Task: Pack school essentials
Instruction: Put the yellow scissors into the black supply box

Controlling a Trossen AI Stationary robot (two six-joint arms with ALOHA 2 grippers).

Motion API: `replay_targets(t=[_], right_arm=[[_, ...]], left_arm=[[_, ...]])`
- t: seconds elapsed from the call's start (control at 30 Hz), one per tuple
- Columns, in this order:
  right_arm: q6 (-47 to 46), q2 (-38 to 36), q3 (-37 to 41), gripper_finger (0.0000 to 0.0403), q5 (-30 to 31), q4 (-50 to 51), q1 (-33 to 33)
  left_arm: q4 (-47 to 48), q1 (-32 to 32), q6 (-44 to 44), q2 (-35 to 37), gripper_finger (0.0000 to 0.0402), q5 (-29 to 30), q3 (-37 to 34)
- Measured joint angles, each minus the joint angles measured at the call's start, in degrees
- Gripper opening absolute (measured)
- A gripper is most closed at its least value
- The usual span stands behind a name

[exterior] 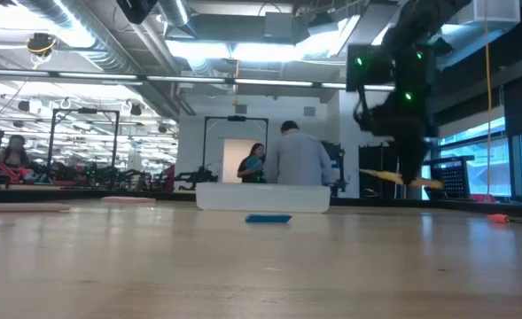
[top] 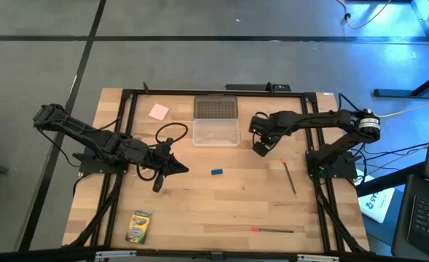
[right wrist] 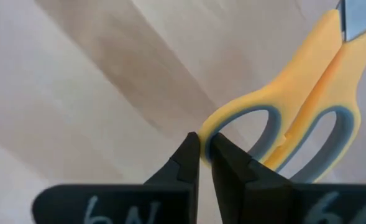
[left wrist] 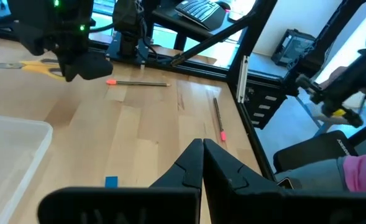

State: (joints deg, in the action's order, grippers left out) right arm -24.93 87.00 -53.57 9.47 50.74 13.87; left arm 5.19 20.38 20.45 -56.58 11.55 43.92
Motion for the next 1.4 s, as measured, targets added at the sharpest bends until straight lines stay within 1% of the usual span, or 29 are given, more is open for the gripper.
replay_targets(t=[0.1,0.37,0.47,0.57,0.7,0.77,0.87,0.97,1.17,1.4], right_arm=[[2.13,0.0,-2.52,0.0031,-0.02,-0.81,-2.02],[12.6,-0.04,-8.91,0.003,-0.02,-8.18,-5.4],[16.04,-0.07,-9.81,0.0031,-0.14,-11.95,-5.9],[19.23,0.37,-9.82,0.0032,-1.9,-15.79,-5.93],[24.26,3.04,-9.82,0.0032,-2.16,-20.26,-5.93],[26.84,5.23,-9.82,0.0032,-3.32,-22.79,-5.93],[30.73,8.57,-9.82,0.0032,-3.53,-26.09,-5.92],[32.8,11.24,-9.85,0.0033,-3.96,-28.9,-5.5],[35.8,15.67,-9.85,0.0033,-5.05,-29.01,-5.23],[37.35,16.92,-10.02,0.0033,-5.21,-29.32,-4.67]], left_arm=[[-0.02,0.0,0.0,0.0,0.0,0.0,0.0],[0.11,0.0,0.0,0.0,0.0,1.44,0.0],[0.22,0.0,0.02,0.0,0.0,1.44,0.0],[0.35,0.0,0.07,0.0,0.0,1.44,0.0],[0.37,0.0,0.05,0.0,0.0,1.44,0.0],[0.39,0.0,0.07,0.0,0.0,1.44,0.0],[0.48,0.0,0.08,0.0,0.0,1.44,0.0],[0.5,0.0,0.18,0.0,0.0,1.44,0.0],[0.59,0.0,0.41,0.0,0.0,1.44,0.0],[0.63,0.0,0.46,0.0,0.0,1.44,0.0]])
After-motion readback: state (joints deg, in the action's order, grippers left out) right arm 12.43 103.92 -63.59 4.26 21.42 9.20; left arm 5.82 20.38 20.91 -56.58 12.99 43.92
